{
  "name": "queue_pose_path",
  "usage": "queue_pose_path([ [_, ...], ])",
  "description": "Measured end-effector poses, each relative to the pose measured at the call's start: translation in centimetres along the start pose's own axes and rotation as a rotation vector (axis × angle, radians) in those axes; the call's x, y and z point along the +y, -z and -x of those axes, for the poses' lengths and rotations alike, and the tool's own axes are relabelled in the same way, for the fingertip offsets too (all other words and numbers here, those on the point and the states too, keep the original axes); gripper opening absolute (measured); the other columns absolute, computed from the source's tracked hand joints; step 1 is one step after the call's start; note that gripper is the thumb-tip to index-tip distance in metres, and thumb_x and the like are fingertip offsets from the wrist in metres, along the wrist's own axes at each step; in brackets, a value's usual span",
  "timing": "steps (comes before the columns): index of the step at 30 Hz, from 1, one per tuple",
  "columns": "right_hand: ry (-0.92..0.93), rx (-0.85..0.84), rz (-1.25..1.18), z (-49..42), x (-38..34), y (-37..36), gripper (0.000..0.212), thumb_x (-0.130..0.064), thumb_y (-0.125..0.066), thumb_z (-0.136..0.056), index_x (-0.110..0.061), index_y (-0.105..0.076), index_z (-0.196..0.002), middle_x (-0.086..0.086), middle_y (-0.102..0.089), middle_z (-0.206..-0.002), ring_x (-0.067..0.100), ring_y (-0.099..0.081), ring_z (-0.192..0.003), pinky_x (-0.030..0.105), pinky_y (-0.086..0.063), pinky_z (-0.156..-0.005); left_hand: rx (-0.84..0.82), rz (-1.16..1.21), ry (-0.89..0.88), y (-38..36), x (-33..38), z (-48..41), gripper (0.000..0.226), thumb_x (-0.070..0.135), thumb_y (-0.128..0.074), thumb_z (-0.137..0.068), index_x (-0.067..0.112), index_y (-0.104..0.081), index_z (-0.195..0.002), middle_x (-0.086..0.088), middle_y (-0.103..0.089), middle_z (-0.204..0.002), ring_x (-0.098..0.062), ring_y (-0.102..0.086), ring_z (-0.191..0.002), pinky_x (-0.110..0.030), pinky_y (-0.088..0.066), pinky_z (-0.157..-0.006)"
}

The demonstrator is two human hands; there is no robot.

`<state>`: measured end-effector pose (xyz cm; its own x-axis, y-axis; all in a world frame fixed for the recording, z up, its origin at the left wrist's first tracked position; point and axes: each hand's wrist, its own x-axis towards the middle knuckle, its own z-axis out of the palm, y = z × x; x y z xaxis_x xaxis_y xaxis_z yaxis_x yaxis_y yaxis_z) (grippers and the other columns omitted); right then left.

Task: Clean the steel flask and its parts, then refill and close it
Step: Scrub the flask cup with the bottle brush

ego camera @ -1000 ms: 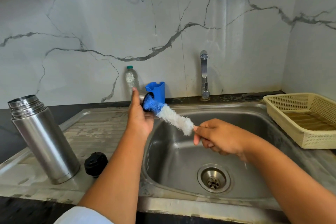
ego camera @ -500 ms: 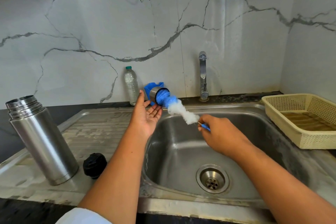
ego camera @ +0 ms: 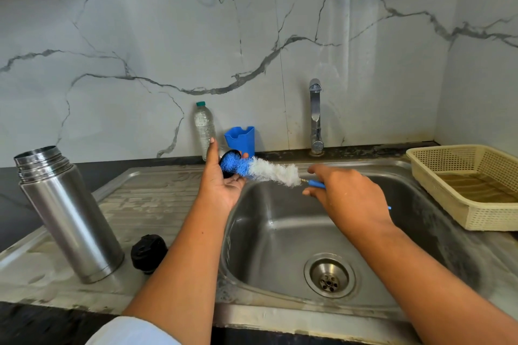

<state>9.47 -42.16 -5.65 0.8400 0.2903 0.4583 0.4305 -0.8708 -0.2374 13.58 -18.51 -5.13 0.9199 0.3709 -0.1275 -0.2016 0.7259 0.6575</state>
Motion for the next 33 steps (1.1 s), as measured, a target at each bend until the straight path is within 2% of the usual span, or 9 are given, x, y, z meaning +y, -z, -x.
queue_pose_path([
  [5,0.045,-0.03,0.093,0.1,-0.7,0.1,0.032,-0.055,-0.043,-0.102,-0.025,-0.045,-0.114,-0.001,-0.062,-0.086,0.025,-0.061,-0.078,0.035,-0.046,-0.062,-0.011,0.108,0.045,0.2,0.3,-0.6,0.075,0.06,-0.075,-0.083,0.002,-0.062,-0.13,-0.018,-0.073,-0.108,-0.026,-0.074,-0.097,-0.045,-0.065,-0.069],
  [9,0.056,-0.15,-0.006,0.1,-0.7,-0.2,0.029,-0.053,-0.039,-0.105,-0.026,-0.046,-0.099,-0.003,-0.053,-0.077,0.023,-0.054,-0.07,0.033,-0.038,-0.056,-0.027,0.165,0.045,0.0,0.3,0.0,0.067,0.058,-0.074,-0.086,0.001,-0.064,-0.119,-0.015,-0.073,-0.107,-0.024,-0.073,-0.105,-0.042,-0.064,-0.061],
  [12,0.088,-0.235,-0.146,0.2,-0.1,-0.1,0.038,-0.051,-0.038,-0.106,-0.023,-0.05,-0.084,-0.003,-0.055,-0.072,0.017,-0.052,-0.063,0.032,-0.036,-0.053,-0.042,0.177,0.002,0.0,0.8,0.0,0.064,0.062,-0.067,-0.089,0.002,-0.066,-0.109,-0.015,-0.076,-0.108,-0.022,-0.075,-0.09,-0.04,-0.062,-0.078],
  [14,0.104,-0.257,-0.235,0.5,0.1,0.0,0.039,-0.05,-0.04,-0.106,-0.025,-0.055,-0.08,-0.003,-0.059,-0.071,0.015,-0.053,-0.062,0.031,-0.039,-0.054,-0.058,0.182,-0.023,0.2,1.0,-0.2,0.067,0.065,-0.062,-0.091,0.001,-0.066,-0.11,-0.016,-0.074,-0.118,-0.021,-0.075,-0.095,-0.038,-0.058,-0.085],
  [18,0.093,-0.278,-0.3,0.5,-0.3,0.0,0.04,-0.048,-0.04,-0.106,-0.025,-0.063,-0.084,-0.004,-0.062,-0.072,0.012,-0.055,-0.063,0.03,-0.043,-0.058,-0.084,0.097,-0.012,0.2,-0.2,0.3,0.067,0.063,-0.066,-0.088,0.004,-0.066,-0.12,-0.01,-0.079,-0.102,-0.018,-0.077,-0.095,-0.034,-0.062,-0.065],
  [23,0.032,-0.355,-0.5,0.3,0.5,0.0,0.042,-0.049,-0.042,-0.105,-0.024,-0.066,-0.082,-0.005,-0.062,-0.061,0.006,-0.055,-0.057,0.03,-0.05,-0.067,-0.093,0.158,-0.06,0.6,0.8,-0.3,0.062,0.063,-0.066,-0.089,0.006,-0.067,-0.112,-0.01,-0.074,-0.092,-0.018,-0.073,-0.069,-0.031,-0.061,-0.067],
  [27,-0.032,-0.39,-0.626,0.2,0.0,-0.4,0.044,-0.047,-0.041,-0.106,-0.019,-0.068,-0.084,-0.006,-0.06,-0.055,0.005,-0.051,-0.051,0.027,-0.047,-0.065,-0.152,0.066,-0.022,-0.1,-0.1,0.5,0.059,0.062,-0.065,-0.09,0.008,-0.069,-0.113,-0.007,-0.076,-0.088,-0.016,-0.075,-0.073,-0.033,-0.061,-0.069],
  [29,-0.047,-0.4,-0.695,0.1,0.5,0.0,0.046,-0.046,-0.041,-0.107,-0.015,-0.069,-0.087,-0.003,-0.059,-0.056,0.008,-0.048,-0.052,0.026,-0.043,-0.064,-0.123,0.102,-0.064,-0.1,0.4,0.1,0.064,0.061,-0.064,-0.09,0.007,-0.067,-0.124,-0.008,-0.077,-0.093,-0.018,-0.077,-0.077,-0.034,-0.061,-0.069],
  [33,-0.093,-0.484,-0.812,0.2,0.7,0.3,0.046,-0.045,-0.041,-0.107,-0.01,-0.067,-0.09,0.0,-0.054,-0.055,0.008,-0.04,-0.047,0.018,-0.035,-0.05,-0.159,0.028,-0.082,0.2,0.1,-0.2,0.061,0.063,-0.061,-0.092,0.008,-0.069,-0.119,-0.007,-0.078,-0.098,-0.019,-0.075,-0.091,-0.04,-0.058,-0.088],
])
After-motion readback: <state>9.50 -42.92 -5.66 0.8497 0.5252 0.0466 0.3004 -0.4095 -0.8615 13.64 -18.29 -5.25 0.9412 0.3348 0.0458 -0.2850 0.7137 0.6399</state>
